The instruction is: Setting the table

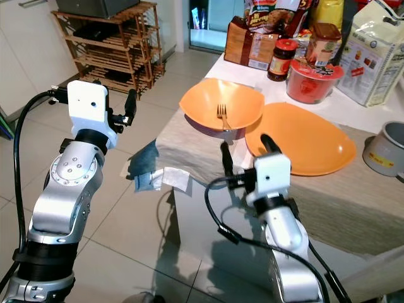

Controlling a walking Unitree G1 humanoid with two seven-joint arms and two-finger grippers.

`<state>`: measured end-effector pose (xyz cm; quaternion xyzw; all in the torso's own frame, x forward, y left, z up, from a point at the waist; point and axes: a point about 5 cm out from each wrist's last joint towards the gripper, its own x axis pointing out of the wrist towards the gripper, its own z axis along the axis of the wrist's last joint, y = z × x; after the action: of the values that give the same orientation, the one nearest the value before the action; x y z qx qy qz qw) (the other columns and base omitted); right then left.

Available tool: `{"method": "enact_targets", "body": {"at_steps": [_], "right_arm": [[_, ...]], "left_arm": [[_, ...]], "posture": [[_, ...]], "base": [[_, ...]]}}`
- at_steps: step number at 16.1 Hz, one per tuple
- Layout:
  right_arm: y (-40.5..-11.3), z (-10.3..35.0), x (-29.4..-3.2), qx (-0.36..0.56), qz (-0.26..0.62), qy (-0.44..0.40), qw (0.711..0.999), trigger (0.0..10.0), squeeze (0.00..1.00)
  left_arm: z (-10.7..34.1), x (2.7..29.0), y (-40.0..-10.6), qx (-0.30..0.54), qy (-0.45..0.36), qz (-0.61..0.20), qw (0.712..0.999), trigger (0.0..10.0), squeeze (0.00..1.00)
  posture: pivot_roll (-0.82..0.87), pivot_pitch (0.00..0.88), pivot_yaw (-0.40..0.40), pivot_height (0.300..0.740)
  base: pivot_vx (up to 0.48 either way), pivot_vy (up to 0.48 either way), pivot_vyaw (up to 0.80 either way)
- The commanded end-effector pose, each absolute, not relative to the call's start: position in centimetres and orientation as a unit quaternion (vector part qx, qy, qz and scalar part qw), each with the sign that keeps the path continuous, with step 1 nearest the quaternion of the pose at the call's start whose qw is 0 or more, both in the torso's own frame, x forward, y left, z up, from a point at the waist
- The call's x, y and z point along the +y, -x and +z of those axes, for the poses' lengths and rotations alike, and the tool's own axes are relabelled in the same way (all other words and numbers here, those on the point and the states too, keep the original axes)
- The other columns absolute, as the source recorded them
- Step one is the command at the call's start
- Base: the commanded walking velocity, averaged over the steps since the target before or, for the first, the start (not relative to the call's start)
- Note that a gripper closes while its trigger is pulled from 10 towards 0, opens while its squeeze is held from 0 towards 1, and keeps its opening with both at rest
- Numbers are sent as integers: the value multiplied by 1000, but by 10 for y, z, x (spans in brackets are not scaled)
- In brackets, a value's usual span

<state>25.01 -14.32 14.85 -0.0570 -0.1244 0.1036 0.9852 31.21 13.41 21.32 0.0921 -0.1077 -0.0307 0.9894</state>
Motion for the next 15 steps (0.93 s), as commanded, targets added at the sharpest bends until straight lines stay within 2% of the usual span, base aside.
{"method": "enact_targets", "body": {"at_steps": [1, 4, 5, 6, 13, 14, 15], "right_arm": [[-253, 150, -138, -124, 115, 51, 984, 10000, 145], [-255, 153, -133, -130, 125, 46, 983, 10000, 129], [-255, 152, -132, -129, 126, 45, 983, 10000, 133], [-254, 151, -132, -127, 127, 45, 983, 10000, 133], [-253, 147, -134, -120, 122, 50, 984, 10000, 133], [-254, 148, -135, -119, 117, 53, 985, 10000, 102], [-255, 149, -135, -121, 114, 55, 985, 10000, 0]], "left_arm": [[212, 134, -313, -107, -97, -31, 989, 10000, 0], [201, 142, -308, -86, -97, -36, 991, 10000, 0], [189, 148, -303, -62, -109, -42, 991, 10000, 0], [158, 158, -289, -10, -115, -68, 991, 10000, 0], [128, 163, -256, 30, -87, -136, 986, 10000, 0], [128, 162, -255, 28, -82, -139, 986, 10000, 0], [129, 161, -256, 25, -81, -136, 987, 10000, 0]], "posture": [[19, 0, 22, 740], [28, 0, 20, 740], [35, 0, 20, 740], [41, 0, 22, 740], [45, 0, 27, 740], [44, 0, 26, 740], [42, 0, 26, 740]], "base": [[0, 0, 0], [0, 0, 0], [0, 0, 0], [0, 0, 0], [0, 0, 0], [0, 0, 0], [0, 0, 0]]}}
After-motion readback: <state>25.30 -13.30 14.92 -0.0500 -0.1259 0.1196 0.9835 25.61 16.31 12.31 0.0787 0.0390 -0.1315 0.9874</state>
